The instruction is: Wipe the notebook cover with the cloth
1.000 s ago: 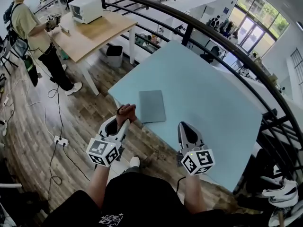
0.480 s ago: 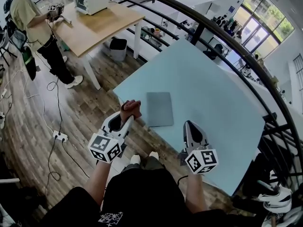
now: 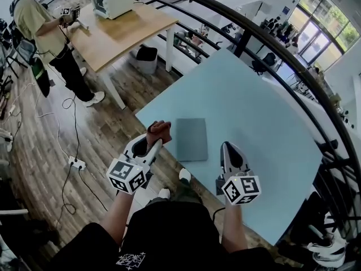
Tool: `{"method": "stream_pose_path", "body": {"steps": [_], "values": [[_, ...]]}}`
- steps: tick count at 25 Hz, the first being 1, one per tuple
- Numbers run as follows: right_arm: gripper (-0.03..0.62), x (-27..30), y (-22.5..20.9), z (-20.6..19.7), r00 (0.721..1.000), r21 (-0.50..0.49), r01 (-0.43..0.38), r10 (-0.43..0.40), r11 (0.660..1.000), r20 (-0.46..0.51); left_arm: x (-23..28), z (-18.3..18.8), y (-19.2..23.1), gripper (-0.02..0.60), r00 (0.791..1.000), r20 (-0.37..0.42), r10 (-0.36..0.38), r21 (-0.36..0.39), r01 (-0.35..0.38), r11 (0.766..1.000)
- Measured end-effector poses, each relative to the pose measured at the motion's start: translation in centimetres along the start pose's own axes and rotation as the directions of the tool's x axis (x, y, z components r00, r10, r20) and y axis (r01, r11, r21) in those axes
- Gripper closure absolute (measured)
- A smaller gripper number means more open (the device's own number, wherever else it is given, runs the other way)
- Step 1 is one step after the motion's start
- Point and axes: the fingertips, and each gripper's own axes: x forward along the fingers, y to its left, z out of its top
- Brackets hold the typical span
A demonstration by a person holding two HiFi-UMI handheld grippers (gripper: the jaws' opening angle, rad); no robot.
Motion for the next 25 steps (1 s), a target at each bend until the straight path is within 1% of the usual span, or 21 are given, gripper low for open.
{"method": "stream_pose_path", "body": {"steps": [3, 6, 9, 12, 14, 20, 25], "values": [[0.586, 1.9, -1.7, 0.3, 1.000, -0.004, -0.011, 0.011, 1.000, -0.006, 2.7, 0.1, 0.0, 0.449, 1.000, -0.008, -0.008, -0.019, 0.008, 1.000], [0.586, 3.5, -3.3, -0.1, 0.999, 0.002, -0.026, 0.026, 1.000, -0.026, 5.5, -0.5, -0.4, 0.449, 0.999, -0.036, -0.025, -0.047, 0.024, 0.999], [0.586, 5.3, -4.8, -1.1, 0.998, 0.027, -0.049, 0.050, 0.998, -0.050, 8.3, -1.4, -0.7, 0.449, 0.997, -0.067, -0.037, -0.080, 0.032, 0.996], [0.586, 6.9, -6.1, -2.2, 0.994, 0.060, -0.073, 0.078, 0.996, -0.081, 11.0, -2.8, -0.8, 0.449, 0.993, -0.108, -0.047, -0.130, 0.033, 0.991], [0.586, 7.7, -6.9, -3.2, 0.990, 0.084, -0.085, 0.094, 0.993, -0.105, 12.6, -4.1, -1.0, 0.449, 0.988, -0.144, -0.056, -0.161, 0.032, 0.986], [0.586, 10.3, -10.2, -6.7, 0.975, 0.145, -0.095, 0.121, 0.985, -0.184, 18.3, -8.0, -1.9, 0.449, 0.967, -0.241, -0.079, -0.206, 0.029, 0.978], [0.586, 11.6, -12.5, -9.0, 0.966, 0.186, -0.093, 0.134, 0.978, -0.219, 21.6, -10.4, -2.5, 0.449, 0.952, -0.295, -0.082, -0.212, 0.018, 0.977]]}}
